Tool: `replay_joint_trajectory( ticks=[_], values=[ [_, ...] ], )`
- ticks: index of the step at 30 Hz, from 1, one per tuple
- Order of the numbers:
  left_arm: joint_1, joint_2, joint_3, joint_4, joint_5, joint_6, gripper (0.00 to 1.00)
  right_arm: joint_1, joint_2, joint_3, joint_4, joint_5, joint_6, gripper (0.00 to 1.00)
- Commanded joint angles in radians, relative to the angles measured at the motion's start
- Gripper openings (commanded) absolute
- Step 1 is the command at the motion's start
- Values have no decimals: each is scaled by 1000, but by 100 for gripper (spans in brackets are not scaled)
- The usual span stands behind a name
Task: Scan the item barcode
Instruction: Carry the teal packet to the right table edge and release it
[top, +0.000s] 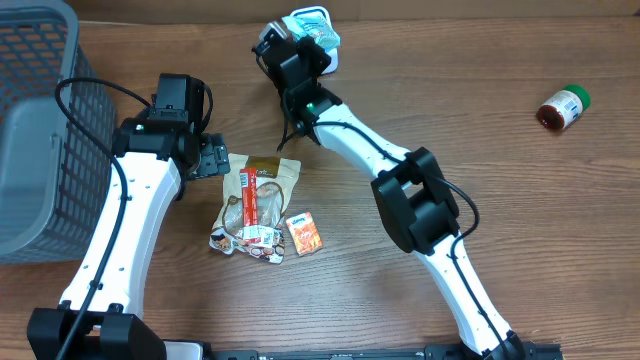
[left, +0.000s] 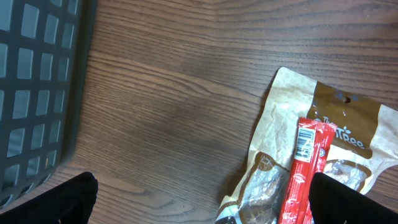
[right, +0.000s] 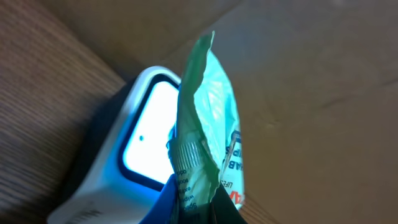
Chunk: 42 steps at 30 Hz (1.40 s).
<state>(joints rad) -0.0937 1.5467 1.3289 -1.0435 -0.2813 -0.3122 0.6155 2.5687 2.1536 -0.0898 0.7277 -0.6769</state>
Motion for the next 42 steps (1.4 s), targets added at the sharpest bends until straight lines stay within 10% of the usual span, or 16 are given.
replay_joint_trajectory(
  ticks=[1, 16, 32, 38, 42],
  values=[
    [-5, 3, 2, 2, -7, 1, 100, -25, -205, 6, -68, -3, 127, 3],
    [-5, 3, 2, 2, -7, 1, 100, -431, -483, 5, -1183, -429, 981, 4],
    [-5, 3, 2, 2, -7, 1, 100, -947, -478, -51, -1455, -606, 1071, 4],
    [-5, 3, 2, 2, -7, 1, 100, -1013, -478, -120, -1427, -606, 1075, 80],
    [-5, 3, 2, 2, -7, 1, 100, -1025, -478, -157, -1404, -611, 1074, 87]
  ],
)
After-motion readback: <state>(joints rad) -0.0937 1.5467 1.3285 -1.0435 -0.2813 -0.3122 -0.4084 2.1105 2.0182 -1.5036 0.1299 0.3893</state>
